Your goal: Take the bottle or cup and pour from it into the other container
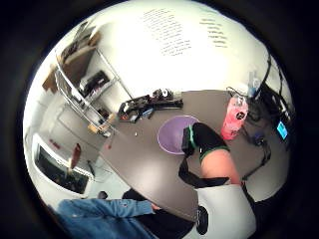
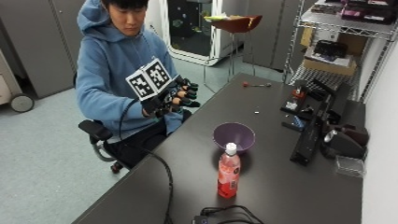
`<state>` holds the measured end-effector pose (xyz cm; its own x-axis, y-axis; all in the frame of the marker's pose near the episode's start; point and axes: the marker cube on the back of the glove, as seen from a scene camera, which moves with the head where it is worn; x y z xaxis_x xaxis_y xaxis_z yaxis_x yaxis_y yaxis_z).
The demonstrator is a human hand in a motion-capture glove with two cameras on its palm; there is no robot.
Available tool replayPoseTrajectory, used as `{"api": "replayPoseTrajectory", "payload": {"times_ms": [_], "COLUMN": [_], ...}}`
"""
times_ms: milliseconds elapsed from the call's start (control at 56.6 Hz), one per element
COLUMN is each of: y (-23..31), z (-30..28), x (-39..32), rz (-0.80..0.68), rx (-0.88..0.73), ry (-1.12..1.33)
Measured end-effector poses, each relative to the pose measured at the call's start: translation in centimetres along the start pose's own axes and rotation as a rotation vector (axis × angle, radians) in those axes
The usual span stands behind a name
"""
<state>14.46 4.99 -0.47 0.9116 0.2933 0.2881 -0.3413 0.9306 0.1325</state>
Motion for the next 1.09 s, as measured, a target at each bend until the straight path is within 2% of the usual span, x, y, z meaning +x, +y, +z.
{"api": "replayPoseTrajectory", "payload": {"times_ms": [300,477,600,777,1095], "y": [-1.8,-3.5,-4.5,-6.1,-7.7], "z": [1.9,4.4,6.8,11.3,18.4], "x": [8.6,12.4,14.1,14.5,11.7], "rz": [0.214,0.257,0.252,0.222,0.203], "rx": [-0.066,-0.176,-0.240,-0.420,-0.506], "ry": [-0.354,-0.587,-0.698,-0.795,-1.014]}}
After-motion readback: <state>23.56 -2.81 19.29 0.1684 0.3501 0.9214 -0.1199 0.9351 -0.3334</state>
